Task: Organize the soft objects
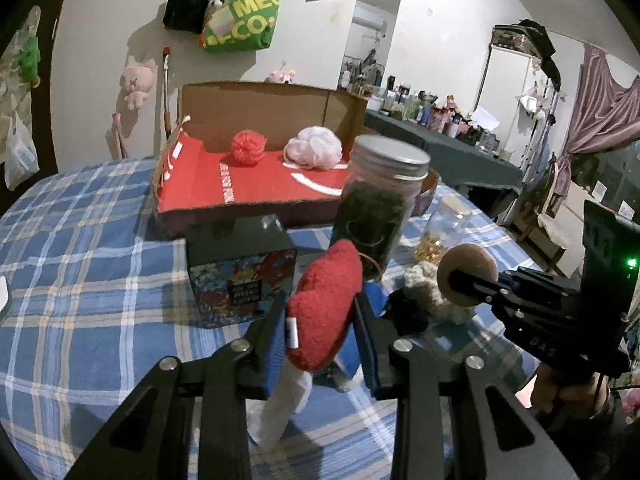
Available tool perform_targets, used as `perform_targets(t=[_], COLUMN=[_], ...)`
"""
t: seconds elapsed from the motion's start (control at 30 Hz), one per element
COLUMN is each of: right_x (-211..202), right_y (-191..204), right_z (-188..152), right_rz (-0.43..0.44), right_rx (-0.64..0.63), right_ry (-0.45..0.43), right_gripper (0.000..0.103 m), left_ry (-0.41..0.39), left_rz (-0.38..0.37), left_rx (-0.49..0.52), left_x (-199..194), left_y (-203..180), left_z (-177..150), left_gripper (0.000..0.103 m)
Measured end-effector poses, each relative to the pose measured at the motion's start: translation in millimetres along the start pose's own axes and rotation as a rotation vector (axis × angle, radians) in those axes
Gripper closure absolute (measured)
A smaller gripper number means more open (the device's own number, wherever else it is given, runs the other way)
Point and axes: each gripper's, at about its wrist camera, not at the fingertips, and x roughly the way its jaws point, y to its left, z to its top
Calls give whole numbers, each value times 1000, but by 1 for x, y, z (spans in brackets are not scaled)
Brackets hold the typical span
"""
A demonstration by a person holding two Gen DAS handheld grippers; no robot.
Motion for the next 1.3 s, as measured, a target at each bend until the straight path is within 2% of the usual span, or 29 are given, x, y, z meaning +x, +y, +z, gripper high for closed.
perform_targets(t=[0.13,0.57,1.3], right_x=[-5,-6,-16], right_y=[0,-8,-45], right_z=[3,3,1], right_rz=[19,31,20], right_rx=[6,53,136], right_ry=[-11,-9,13], right_gripper=[92,92,92], left_ry=[-4,6,45], left_rz=[-22,-2,90], left_rx=[4,-12,-78], left_x=[0,-1,-23], left_y=[-4,1,56], left_z=[2,-2,-16], left_gripper=[69,70,70])
